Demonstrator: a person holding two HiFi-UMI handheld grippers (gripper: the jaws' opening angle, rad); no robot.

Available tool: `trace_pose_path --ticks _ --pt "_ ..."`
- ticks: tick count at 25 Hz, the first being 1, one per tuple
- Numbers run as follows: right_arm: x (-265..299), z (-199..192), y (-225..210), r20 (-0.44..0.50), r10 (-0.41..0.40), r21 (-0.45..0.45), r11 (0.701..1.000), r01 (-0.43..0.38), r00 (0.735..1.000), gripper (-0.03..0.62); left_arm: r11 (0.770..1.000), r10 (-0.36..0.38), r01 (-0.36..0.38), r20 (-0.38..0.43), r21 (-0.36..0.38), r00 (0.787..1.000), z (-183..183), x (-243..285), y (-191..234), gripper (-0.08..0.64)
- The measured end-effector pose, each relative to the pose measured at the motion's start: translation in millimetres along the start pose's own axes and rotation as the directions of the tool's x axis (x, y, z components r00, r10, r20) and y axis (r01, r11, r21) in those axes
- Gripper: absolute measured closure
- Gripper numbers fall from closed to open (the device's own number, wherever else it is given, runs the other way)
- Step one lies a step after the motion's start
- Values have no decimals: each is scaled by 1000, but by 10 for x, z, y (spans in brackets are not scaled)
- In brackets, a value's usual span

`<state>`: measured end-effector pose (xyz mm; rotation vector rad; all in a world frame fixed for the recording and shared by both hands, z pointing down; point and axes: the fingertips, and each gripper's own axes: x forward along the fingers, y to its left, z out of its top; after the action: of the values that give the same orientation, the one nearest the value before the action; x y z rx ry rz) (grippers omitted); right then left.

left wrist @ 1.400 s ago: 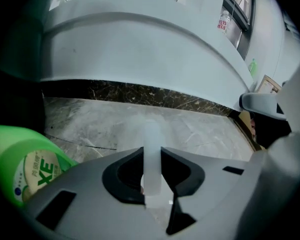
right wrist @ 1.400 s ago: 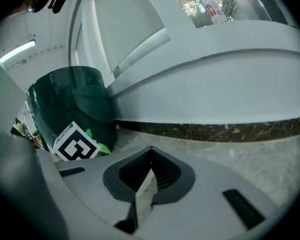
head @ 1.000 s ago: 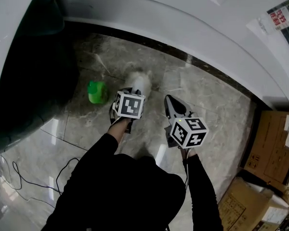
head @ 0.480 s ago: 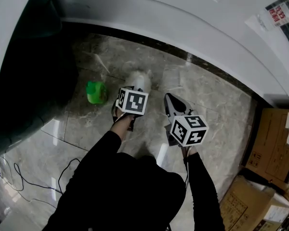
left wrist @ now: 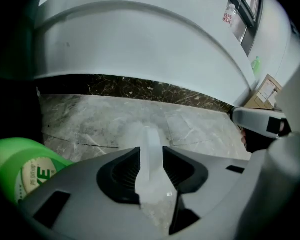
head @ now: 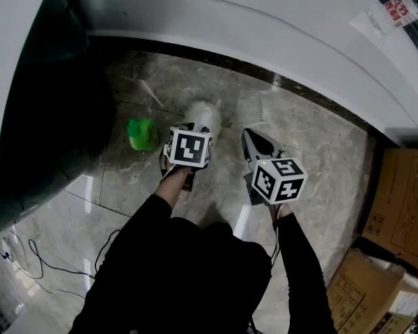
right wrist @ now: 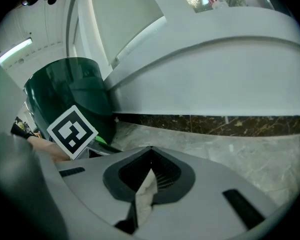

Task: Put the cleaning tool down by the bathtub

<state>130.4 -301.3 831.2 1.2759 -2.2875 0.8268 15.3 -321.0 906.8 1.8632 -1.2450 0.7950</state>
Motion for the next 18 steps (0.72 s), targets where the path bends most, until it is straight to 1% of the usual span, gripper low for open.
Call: trace_pose_path --ticks 3,9,12,18 --pt "-29 54 39 2 4 -2 1000 -4 1000 593 1000 8 -8 -9 20 1000 -2 -115 13 411" --pt "-194 246 173 15 14 -33 999 -13 1000 594 999 -7 3 72 53 997 201 -358 -90 459" --pt "-311 334 240 16 12 -39 999 -11 1000 592 998 -26 23 65 51 998 246 -514 -179 462" --pt "-569 556 350 -5 4 -23 1000 -4 1000 592 997 -34 31 43 72 998 385 -858 -324 460"
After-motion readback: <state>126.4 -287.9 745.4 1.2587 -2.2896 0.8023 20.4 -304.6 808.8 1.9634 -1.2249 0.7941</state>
